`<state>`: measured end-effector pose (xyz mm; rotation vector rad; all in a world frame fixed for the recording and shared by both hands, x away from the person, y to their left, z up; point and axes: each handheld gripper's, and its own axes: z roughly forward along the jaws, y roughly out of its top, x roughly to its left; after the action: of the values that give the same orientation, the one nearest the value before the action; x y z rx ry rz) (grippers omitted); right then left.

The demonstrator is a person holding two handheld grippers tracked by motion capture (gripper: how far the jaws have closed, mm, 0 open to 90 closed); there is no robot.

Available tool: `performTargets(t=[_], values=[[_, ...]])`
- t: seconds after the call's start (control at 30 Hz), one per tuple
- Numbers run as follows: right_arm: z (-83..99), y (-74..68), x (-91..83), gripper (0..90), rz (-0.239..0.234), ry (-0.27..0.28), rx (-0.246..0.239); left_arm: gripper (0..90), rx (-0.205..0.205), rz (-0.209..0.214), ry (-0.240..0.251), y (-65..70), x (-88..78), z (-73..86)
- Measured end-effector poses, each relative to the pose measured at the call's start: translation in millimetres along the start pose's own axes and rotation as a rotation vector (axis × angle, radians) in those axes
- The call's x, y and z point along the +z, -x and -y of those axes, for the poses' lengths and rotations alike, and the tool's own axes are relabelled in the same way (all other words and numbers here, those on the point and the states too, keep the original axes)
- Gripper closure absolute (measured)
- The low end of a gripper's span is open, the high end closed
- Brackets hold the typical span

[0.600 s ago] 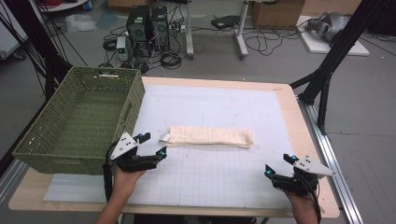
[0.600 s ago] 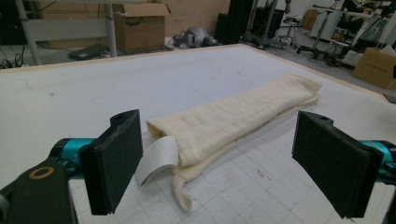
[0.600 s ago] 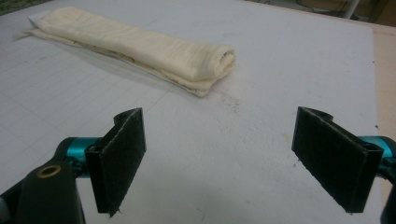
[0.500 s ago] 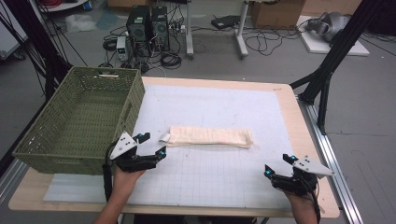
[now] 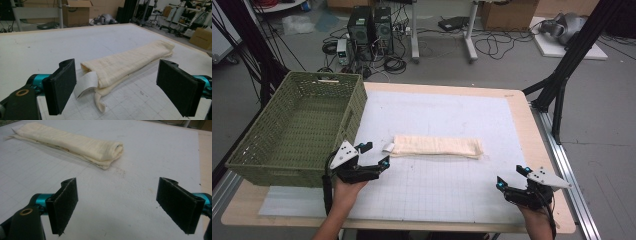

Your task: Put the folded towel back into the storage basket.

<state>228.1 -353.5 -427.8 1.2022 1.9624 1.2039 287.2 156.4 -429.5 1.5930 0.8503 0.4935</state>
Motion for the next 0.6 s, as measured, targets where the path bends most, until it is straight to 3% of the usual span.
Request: performTargets(t=[0.17, 0.3, 0.47, 0.6], values=[[1.0, 3.0, -4.4, 16.1, 0.008, 0.004, 0.009, 16.6, 0.008, 0.008, -0.010, 2.0, 0.9, 0.0], [0.1, 3.2, -5.4, 16.1, 0.015, 0.004, 0.010, 16.6, 0.001, 0.004, 0.023, 5.4, -1.6, -3.3], [-2.1, -0.2, -5.0, 16.0, 0.036, 0.012, 0.009, 16.3, 0.003, 0.008, 0.025, 8.6, -2.5, -6.6], [-3.4, -1.2, -4.1, 16.0, 0.024, 0.013, 0.004, 16.3, -0.006, 0.017, 0.022, 11.3, -0.5, -7.0]])
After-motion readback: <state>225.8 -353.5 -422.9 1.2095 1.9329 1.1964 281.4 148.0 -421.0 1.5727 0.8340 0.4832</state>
